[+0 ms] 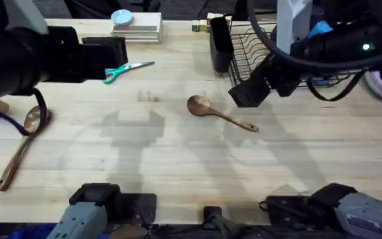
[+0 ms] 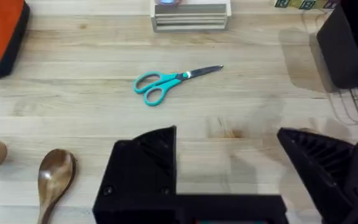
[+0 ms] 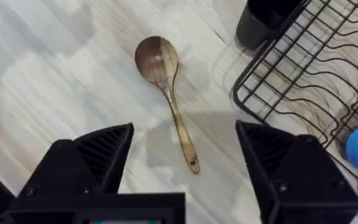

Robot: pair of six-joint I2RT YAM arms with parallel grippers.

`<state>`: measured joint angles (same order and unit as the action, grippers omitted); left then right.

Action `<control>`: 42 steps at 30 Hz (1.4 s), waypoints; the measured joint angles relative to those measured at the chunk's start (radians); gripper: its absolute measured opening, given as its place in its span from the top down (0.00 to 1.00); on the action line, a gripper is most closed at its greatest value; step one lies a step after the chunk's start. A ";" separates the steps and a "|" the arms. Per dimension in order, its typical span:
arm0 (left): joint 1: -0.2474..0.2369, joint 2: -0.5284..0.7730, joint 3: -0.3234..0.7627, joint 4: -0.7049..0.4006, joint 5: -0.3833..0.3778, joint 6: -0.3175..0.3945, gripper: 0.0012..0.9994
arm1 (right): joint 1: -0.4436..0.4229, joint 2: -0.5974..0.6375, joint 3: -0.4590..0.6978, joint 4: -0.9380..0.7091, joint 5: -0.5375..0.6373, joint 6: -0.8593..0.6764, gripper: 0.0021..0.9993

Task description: Pick up the spoon on the table one by one and put them onto the rack

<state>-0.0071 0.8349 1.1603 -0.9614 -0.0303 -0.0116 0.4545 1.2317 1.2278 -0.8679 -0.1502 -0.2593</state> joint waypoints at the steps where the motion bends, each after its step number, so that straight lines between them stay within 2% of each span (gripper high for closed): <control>1: 0.000 0.000 0.000 0.000 0.000 0.000 0.01 | 0.000 0.001 0.000 -0.001 0.000 0.000 0.01; 6: 0.000 0.000 0.000 0.000 0.000 0.000 0.01 | 0.000 0.003 0.000 -0.003 -0.001 -0.013 0.01; 15: 0.000 0.000 0.000 0.000 -0.019 0.000 0.01 | 0.005 0.089 0.000 -0.004 -0.005 -0.162 0.01; 24: 0.000 0.000 0.000 0.000 -0.019 0.000 0.01 | 0.083 0.209 0.000 0.000 -0.011 -0.327 0.01; 31: 0.000 0.000 0.000 0.000 -0.019 0.000 0.01 | 0.119 0.337 -0.001 0.005 -0.013 -0.356 0.01; 42: 0.000 0.000 0.000 0.001 -0.019 0.000 0.01 | 0.119 0.516 -0.002 0.077 -0.012 -0.368 0.01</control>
<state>-0.0071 0.8349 1.1603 -0.9607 -0.0490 -0.0116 0.5739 1.7476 1.2259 -0.7914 -0.1623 -0.6270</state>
